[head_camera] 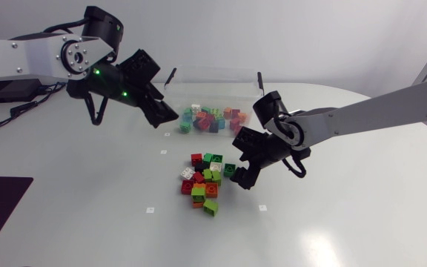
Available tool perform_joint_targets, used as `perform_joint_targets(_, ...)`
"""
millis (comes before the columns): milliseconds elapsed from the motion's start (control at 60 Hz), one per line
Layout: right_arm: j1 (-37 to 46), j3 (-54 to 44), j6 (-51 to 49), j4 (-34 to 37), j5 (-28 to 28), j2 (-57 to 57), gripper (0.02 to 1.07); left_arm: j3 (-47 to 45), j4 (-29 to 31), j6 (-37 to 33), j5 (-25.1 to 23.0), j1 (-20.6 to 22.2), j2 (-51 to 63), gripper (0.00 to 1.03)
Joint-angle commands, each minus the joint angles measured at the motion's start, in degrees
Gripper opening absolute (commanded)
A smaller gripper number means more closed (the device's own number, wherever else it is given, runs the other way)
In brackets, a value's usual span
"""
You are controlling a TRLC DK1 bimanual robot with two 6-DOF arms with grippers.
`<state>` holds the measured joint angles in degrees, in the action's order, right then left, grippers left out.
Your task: Place the duplo bricks in the container
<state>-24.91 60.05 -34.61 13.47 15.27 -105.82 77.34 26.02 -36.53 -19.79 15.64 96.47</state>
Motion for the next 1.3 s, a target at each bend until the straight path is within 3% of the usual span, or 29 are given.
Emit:
perform_joint_targets(0, 0.5, 1.9, -2.5, 0.7, 0.9, -2.4, 0.96, -4.7, 1.2, -5.0, -1.1, 0.3, -3.3, 0.98)
perform_joint_targets(167, 0.2, 3.1, -3.4, 0.7, 1.2, -3.9, 0.95, -8.8, 2.5, -7.2, -2.4, 0.6, -7.3, 0.98)
perform_joint_targets(250, -0.1, 3.1, -4.1, 0.8, 1.0, -4.5, 0.88, -12.2, 2.8, -9.2, -2.5, 1.5, -9.5, 0.98)
perform_joint_targets(333, -0.3, 3.1, -4.7, 0.8, 1.0, -4.7, 0.86, -14.9, 3.0, -10.6, -2.5, 2.0, -11.0, 0.98)
perform_joint_targets(700, -1.8, 2.4, -5.2, 0.3, 0.8, -5.8, 0.34, -22.5, 3.1, -16.1, -2.5, 4.8, -11.0, 0.98)
perform_joint_targets(983, -1.2, -1.3, -5.0, 1.4, 0.8, 2.4, 0.34, -24.9, 2.6, -18.8, -2.5, 8.7, -7.0, 0.98)
perform_joint_targets(1283, 0.4, -3.7, -4.4, 3.5, 1.3, 10.6, 0.34, -24.9, -1.9, -21.3, -2.6, 13.7, -1.9, 0.98)
